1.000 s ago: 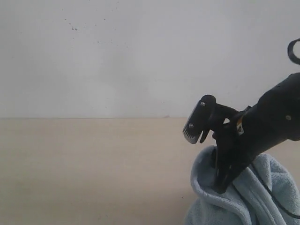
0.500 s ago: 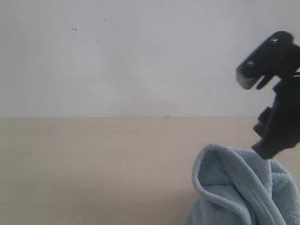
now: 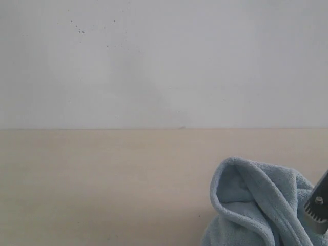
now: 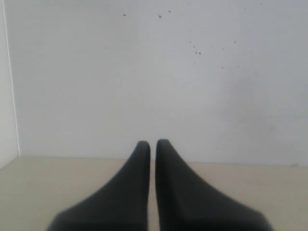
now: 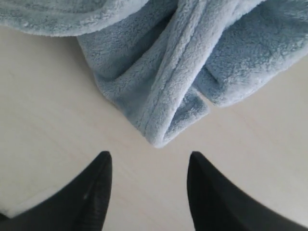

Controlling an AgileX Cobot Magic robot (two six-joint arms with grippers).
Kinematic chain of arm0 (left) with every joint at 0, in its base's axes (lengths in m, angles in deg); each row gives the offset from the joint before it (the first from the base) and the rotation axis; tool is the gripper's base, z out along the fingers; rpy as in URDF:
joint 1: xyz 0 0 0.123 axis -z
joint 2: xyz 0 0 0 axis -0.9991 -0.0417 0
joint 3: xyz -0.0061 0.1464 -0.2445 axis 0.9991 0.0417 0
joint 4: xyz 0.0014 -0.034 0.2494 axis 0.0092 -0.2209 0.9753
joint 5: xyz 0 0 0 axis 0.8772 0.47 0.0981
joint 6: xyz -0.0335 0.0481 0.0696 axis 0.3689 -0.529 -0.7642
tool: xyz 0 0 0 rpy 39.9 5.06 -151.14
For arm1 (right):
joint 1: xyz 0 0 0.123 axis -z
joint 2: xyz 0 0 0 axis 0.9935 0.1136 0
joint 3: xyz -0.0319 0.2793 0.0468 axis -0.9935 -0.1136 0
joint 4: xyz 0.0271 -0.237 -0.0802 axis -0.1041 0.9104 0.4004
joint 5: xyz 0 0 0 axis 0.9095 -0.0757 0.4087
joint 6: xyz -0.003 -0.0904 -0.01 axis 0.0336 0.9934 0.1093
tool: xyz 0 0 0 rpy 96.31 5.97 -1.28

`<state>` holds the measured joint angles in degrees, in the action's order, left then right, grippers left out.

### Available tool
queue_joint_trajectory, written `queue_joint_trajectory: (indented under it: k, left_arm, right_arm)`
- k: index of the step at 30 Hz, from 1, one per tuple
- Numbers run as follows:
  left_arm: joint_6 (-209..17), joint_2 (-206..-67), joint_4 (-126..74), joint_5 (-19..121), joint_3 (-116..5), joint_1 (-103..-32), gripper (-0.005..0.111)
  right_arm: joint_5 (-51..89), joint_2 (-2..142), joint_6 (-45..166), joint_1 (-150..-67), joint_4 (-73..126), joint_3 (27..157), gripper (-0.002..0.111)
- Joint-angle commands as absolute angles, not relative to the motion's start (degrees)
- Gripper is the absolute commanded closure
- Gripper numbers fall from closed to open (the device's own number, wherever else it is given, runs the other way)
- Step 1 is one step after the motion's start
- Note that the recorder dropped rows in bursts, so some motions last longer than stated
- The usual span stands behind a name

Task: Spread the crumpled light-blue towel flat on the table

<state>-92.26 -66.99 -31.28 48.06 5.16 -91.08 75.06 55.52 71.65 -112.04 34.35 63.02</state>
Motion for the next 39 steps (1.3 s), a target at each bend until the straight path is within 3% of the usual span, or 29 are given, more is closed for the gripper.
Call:
queue_joint_trajectory:
  k: [1, 9, 20, 39]
  left_arm:
    - [-92.52, -66.86, -31.4, 48.28, 5.37, -90.97, 0.103]
    - [-92.52, -66.86, -31.4, 48.28, 5.37, -90.97, 0.103]
    - [-92.52, -66.86, -31.4, 48.28, 5.37, -90.97, 0.103]
    - [-92.52, -66.86, -31.4, 48.28, 5.37, -90.97, 0.103]
  right_arm:
    - [69.37, 55.0, 72.36, -111.98, 33.91, 59.79, 0.061]
    - [63.38, 57.87, 72.36, -111.98, 33.72, 56.93, 0.061]
    - [57.76, 72.05, 67.59, -111.98, 41.32, 56.93, 0.061]
    - [56.0, 76.38, 64.19, -111.98, 42.69, 56.07, 0.062]
